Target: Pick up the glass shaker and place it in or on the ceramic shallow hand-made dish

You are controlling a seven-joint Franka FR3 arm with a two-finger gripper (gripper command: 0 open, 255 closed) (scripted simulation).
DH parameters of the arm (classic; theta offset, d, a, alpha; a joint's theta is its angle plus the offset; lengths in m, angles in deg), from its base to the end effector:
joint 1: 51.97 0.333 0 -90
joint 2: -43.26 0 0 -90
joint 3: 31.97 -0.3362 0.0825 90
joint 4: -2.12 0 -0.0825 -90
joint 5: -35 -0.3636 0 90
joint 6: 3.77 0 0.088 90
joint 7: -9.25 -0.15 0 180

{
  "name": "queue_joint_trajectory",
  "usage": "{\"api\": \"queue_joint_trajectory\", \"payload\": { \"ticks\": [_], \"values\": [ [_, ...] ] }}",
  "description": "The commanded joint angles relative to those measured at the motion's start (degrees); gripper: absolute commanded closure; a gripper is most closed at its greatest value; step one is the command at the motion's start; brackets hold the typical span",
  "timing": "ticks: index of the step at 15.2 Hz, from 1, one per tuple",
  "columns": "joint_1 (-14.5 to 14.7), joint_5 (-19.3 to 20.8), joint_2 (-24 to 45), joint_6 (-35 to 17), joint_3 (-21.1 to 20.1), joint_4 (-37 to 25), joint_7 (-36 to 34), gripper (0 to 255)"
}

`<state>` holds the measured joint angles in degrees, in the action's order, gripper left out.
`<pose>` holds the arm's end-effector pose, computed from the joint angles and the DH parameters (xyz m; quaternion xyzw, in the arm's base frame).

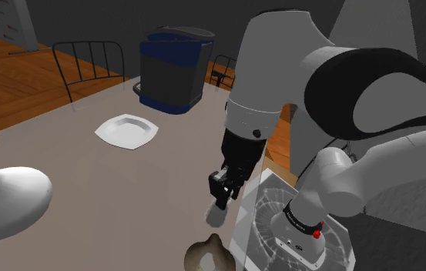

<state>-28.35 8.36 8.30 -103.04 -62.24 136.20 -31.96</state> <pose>0.1449 0.3387 0.4955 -0.9961 -0.0208 0.0752 0.0402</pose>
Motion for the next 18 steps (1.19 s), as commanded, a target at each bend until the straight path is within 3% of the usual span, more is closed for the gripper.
{"api": "queue_joint_trajectory", "payload": {
  "ticks": [1,3,18],
  "values": [
    [1.3,-1.6,-1.0,0.2,-1.9,-0.1,-2.7,255],
    [2.5,-2.9,-1.7,0.5,-3.7,-0.6,-5.3,255],
    [2.9,-6.0,0.4,-11.1,-8.0,8.9,-3.1,255]
  ]
}}
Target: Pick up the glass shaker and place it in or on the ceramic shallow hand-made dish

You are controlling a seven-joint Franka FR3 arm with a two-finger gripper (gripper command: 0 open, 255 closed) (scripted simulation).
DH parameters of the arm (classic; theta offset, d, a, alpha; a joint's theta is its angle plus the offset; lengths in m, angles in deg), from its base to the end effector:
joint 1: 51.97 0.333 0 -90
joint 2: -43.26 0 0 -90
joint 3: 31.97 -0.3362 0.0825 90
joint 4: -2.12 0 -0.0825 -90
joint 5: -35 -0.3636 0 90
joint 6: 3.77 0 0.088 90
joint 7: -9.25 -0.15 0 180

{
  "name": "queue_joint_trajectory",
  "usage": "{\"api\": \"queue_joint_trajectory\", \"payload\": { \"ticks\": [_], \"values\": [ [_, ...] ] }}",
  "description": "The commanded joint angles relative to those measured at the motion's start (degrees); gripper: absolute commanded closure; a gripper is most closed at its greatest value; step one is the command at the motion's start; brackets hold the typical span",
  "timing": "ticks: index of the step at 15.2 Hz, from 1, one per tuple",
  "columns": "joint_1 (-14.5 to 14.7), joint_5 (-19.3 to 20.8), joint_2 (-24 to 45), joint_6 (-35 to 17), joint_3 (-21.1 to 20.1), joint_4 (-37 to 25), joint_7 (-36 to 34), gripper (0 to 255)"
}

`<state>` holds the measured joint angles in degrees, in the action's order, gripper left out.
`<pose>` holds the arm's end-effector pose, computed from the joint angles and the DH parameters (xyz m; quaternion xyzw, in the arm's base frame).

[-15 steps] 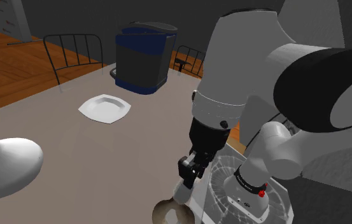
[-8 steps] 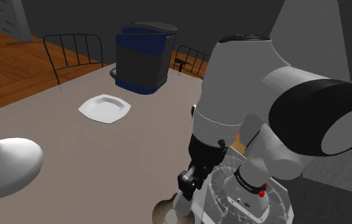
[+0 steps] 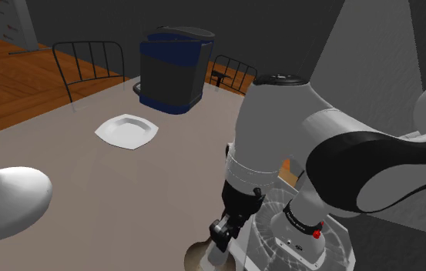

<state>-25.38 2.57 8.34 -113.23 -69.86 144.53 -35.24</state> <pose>0.0989 0.3607 0.4286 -0.9961 -0.0202 0.0757 0.0399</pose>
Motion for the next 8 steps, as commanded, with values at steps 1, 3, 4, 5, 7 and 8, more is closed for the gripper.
{"api": "queue_joint_trajectory", "payload": {
  "ticks": [1,3,4,5,7,8],
  "values": [
    [0.0,-0.4,0.6,-1.8,-0.7,1.1,0.3,255],
    [0.0,-0.8,1.3,-3.5,-1.4,2.2,0.6,255],
    [-0.1,-1.0,1.6,-4.3,-1.7,2.7,0.7,255],
    [-0.1,-1.3,2.1,-5.6,-2.2,3.4,0.9,255],
    [-0.1,-1.3,2.1,-5.6,-2.2,3.4,0.9,255],
    [-0.1,-1.3,2.1,-5.6,-2.2,3.4,0.9,255]
  ]
}}
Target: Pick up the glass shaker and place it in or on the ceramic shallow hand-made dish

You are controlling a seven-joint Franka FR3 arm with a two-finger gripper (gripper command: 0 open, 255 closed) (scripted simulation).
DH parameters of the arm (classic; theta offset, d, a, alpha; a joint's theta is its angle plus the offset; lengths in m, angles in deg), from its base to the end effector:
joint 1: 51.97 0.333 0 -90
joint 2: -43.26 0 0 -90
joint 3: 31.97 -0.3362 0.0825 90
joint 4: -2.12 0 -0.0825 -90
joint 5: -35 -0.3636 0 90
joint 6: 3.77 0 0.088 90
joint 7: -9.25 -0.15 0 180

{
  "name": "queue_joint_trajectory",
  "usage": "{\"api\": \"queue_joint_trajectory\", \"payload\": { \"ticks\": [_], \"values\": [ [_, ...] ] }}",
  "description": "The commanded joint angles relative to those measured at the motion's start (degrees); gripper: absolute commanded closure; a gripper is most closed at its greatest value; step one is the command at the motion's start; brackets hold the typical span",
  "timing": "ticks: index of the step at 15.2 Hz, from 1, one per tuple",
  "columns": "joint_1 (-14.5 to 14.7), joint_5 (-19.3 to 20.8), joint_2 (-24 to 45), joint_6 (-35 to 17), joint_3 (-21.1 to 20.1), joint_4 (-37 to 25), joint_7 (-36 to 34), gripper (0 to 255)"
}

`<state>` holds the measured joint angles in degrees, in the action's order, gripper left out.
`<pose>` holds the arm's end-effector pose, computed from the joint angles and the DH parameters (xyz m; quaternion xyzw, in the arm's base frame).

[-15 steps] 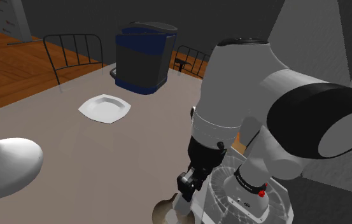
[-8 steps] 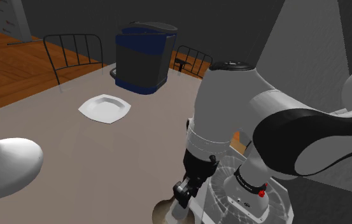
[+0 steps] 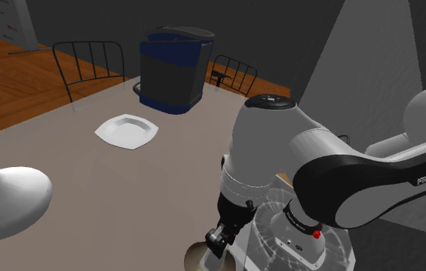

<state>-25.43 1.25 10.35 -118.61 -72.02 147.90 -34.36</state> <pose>0.1003 0.3614 0.3972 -0.9961 -0.0202 0.0757 0.0399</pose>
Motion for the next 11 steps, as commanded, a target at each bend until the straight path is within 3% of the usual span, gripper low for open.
{"api": "queue_joint_trajectory", "payload": {
  "ticks": [1,5,6,11],
  "values": [
    [0.0,0.0,0.1,-0.2,-0.1,0.0,0.0,255],
    [0.0,0.0,0.1,-0.2,-0.1,0.0,0.0,255],
    [0.0,0.0,0.1,-0.2,-0.1,0.0,0.0,0],
    [0.0,0.0,0.1,-0.2,-0.1,0.0,0.0,0]
  ]
}}
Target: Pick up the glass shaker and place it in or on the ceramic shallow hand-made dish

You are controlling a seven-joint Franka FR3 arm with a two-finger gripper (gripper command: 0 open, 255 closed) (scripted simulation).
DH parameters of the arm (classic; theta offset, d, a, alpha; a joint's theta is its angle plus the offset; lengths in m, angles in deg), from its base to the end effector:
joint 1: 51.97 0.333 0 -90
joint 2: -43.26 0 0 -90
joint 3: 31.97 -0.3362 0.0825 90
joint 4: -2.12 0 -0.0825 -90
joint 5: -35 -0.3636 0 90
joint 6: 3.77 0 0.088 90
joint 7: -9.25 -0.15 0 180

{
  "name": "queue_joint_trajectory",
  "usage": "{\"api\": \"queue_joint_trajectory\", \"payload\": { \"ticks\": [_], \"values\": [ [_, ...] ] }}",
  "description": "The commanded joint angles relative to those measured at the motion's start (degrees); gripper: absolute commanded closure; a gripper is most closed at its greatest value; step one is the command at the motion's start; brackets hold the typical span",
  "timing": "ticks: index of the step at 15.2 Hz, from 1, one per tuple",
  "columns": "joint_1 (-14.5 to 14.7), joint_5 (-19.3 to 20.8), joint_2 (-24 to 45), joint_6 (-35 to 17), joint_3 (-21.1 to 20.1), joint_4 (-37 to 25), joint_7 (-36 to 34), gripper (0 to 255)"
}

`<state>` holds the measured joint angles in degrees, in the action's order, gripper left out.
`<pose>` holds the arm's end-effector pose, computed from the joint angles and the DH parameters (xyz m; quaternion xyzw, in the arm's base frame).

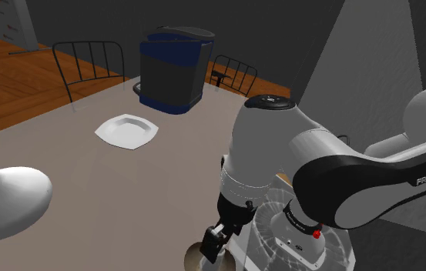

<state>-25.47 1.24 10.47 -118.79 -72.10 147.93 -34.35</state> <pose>0.1005 0.3618 0.3965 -0.9961 -0.0202 0.0755 0.0400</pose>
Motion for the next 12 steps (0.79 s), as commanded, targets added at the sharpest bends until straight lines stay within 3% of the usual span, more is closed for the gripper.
{"api": "queue_joint_trajectory", "payload": {
  "ticks": [1,4,12],
  "values": [
    [-0.1,0.6,-0.9,2.2,1.0,-1.2,-0.1,0],
    [-0.5,2.4,-2.6,7.8,3.8,-5.0,-0.4,0],
    [-0.5,2.4,-2.6,7.8,3.8,-5.0,-0.4,0]
  ]
}}
